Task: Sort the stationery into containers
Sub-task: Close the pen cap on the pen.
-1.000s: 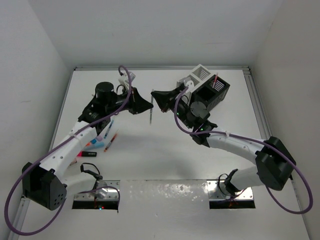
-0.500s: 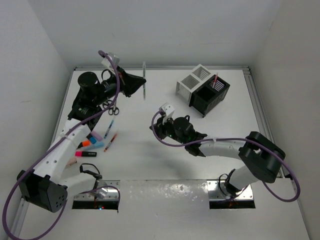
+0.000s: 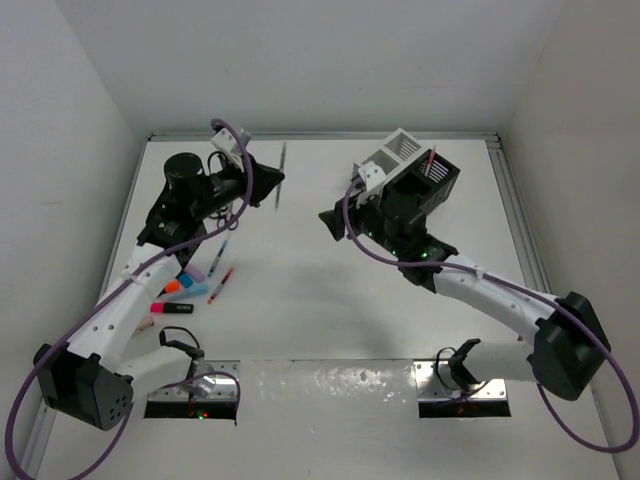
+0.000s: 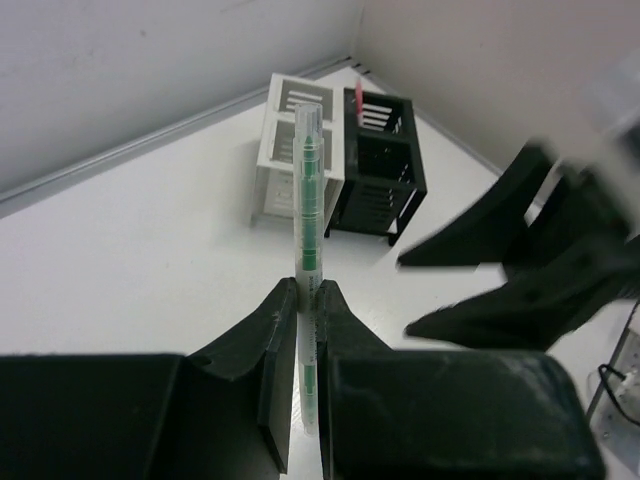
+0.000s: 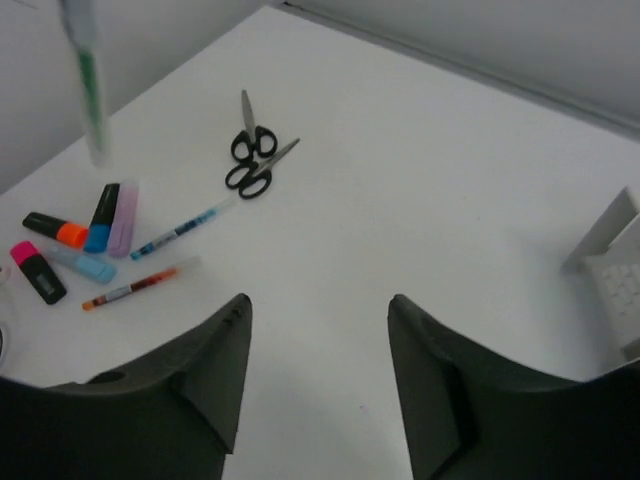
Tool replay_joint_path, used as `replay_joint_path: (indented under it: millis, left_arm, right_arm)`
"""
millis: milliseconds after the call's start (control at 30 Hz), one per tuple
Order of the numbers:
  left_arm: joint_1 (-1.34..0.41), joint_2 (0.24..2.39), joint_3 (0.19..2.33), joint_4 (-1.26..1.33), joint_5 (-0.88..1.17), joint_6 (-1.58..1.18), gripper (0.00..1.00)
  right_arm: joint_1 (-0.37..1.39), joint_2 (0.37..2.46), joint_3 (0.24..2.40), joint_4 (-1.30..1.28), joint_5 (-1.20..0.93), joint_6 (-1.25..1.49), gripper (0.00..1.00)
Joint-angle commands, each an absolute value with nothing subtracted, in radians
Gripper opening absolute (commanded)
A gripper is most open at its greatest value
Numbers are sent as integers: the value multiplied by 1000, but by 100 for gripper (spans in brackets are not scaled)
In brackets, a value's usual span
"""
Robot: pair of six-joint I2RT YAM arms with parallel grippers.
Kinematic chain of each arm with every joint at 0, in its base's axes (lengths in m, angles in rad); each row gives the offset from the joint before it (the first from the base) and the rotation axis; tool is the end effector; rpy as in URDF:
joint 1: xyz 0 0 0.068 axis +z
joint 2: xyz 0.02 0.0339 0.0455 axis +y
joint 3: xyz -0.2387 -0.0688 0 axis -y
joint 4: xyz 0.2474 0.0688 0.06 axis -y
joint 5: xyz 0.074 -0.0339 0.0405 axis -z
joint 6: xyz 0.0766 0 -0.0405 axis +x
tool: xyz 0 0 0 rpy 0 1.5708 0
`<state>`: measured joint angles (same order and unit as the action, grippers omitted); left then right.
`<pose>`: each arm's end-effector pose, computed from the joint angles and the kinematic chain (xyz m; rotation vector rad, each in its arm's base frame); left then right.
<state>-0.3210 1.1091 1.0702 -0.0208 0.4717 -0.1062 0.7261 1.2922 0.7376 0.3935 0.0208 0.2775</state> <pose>0.2786 -0.1293 0.3691 0.5417 1.5814 -0.7085 0.2590 0.2278 0.2396 -0.3819 1.7452 0.7146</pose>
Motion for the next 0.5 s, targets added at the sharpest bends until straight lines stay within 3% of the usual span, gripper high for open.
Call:
replay_joint_path:
  millis: [0,300,467]
  left_arm:
    - [-348,1071,1033,-49,451,-12,0]
    - [-393,1043,1002,-57,454,63,0]
    - [-403,1039,999,-61,454,72,0]
  right_arm:
    - [710,1220,909,289,-43,184,58]
    - [707,1295,1088,397,-160,331,61]
    - [709,1367,1118,471,-150,423,57]
